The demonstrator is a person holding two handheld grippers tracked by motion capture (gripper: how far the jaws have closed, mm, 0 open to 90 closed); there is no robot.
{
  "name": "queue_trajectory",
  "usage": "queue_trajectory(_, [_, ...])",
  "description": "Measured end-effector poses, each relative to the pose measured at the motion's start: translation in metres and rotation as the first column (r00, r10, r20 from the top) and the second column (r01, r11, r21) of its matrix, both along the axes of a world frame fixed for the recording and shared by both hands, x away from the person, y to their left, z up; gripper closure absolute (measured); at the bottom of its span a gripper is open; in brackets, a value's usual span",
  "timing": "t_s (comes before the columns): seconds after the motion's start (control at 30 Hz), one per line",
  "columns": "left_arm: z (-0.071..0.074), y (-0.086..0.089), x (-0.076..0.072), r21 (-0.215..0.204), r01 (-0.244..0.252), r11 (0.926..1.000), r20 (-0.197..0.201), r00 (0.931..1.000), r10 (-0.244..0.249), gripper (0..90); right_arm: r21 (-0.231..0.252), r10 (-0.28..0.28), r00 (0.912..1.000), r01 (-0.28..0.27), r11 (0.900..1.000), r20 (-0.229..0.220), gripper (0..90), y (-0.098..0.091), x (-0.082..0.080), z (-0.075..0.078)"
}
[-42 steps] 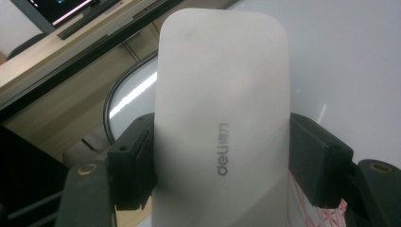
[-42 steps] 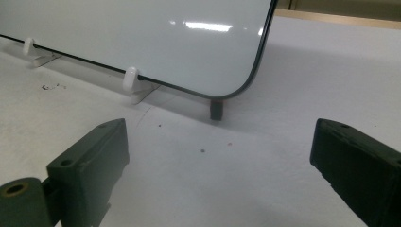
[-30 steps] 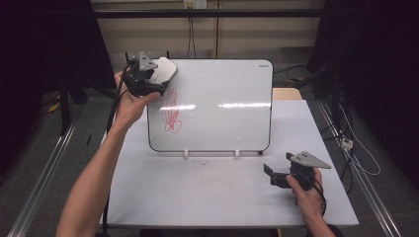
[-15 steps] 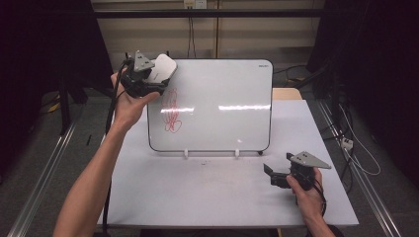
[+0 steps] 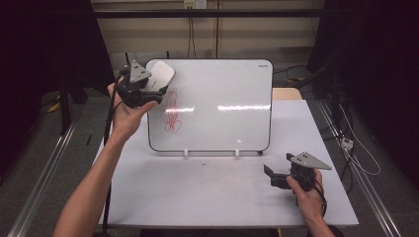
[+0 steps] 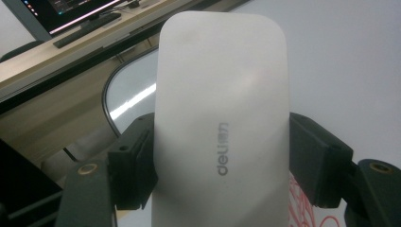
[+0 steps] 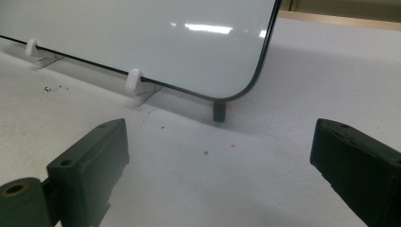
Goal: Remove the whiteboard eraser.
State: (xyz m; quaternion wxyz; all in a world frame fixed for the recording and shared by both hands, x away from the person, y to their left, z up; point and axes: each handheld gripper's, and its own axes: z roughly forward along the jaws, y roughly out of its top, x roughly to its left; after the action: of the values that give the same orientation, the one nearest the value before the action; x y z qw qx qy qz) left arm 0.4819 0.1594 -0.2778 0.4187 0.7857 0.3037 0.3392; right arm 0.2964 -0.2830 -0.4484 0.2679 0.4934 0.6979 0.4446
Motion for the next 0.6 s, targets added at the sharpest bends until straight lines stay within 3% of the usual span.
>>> queue_trajectory(0.23, [-0.005, 0.004, -0.01, -0.004, -0.008, 1.0, 0.007, 0.9999, 0.008, 31.2, -0.001, 0.002, 1.0, -0.002, 1.0, 0.002, 5.4, 0.0, 0.0, 0.0])
queue_trajectory(0.4, [-0.013, 0.01, -0.017, -0.035, -0.016, 0.9993, 0.005, 0.9999, 0.016, 31.1, 0.001, 0.001, 1.0, -0.001, 1.0, 0.002, 5.4, 0.0, -0.001, 0.001])
queue_trajectory(0.6, [-0.021, 0.014, -0.024, -0.032, -0.021, 0.9993, 0.004, 0.9998, 0.021, 31.2, -0.002, 0.002, 1.0, -0.002, 1.0, 0.003, 5.4, 0.001, -0.001, 0.001])
